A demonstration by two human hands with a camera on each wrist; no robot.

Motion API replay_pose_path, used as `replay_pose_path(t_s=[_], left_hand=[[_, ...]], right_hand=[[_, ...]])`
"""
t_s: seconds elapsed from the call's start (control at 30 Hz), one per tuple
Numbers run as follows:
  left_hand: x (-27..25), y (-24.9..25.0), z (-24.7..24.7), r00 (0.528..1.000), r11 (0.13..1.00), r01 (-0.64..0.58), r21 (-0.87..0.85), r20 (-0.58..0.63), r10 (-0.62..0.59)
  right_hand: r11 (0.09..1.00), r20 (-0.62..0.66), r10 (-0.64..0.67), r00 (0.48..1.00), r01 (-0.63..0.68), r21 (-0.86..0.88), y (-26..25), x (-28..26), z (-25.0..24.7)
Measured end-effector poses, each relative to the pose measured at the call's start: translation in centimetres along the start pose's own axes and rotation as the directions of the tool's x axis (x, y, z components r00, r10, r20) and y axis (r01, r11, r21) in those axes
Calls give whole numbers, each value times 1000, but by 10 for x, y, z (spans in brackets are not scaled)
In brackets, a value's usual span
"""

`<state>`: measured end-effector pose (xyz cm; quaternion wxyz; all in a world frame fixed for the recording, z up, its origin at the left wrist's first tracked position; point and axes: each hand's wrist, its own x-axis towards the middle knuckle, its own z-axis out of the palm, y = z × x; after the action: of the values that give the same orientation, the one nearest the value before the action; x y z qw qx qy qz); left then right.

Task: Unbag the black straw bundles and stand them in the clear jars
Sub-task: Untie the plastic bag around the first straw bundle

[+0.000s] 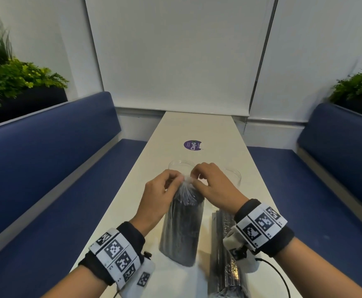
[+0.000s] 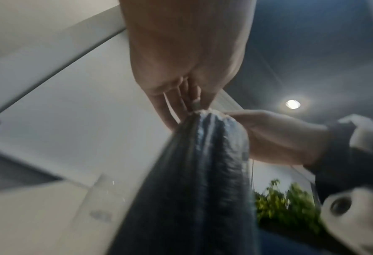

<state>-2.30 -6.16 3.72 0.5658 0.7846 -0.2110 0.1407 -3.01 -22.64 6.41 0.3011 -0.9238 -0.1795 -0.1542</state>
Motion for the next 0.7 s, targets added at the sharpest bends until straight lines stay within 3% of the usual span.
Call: replay_pose_path(t_s=[0.1,0.2,0.3,0.43,0.5,0.6,0.63,0.7], left_hand=[[5,4,-9,987,976,-116,186,134,92],[13,7,-16,973,936,-190,297,181,141],[12,9,-14,981,988,-140,60,145,130],[4,3,-9,997,973,37,-226,71,-21],[3,0,-9,991,975,83,-205,119,-60],[5,1,-14,987,992,-104,75,133,94],[7,2,-16,983,984,-149,96,127,136],[9,6,-18,992,993,-102,-61,65,106]], right_hand=[[997,12,31,999,-31,66,3,2,-1],[999,20,-10,1000,9,49,2,4,0],[991,37,5,999,-9,130,5,8,-3],[989,65,25,998,-34,144,4,10,-4],[996,41,10,999,-14,87,3,9,-3],[996,36,-19,999,16,91,5,8,-2],[995,44,-33,998,29,91,6,8,-2],[994,46,-45,998,40,101,5,7,-2]])
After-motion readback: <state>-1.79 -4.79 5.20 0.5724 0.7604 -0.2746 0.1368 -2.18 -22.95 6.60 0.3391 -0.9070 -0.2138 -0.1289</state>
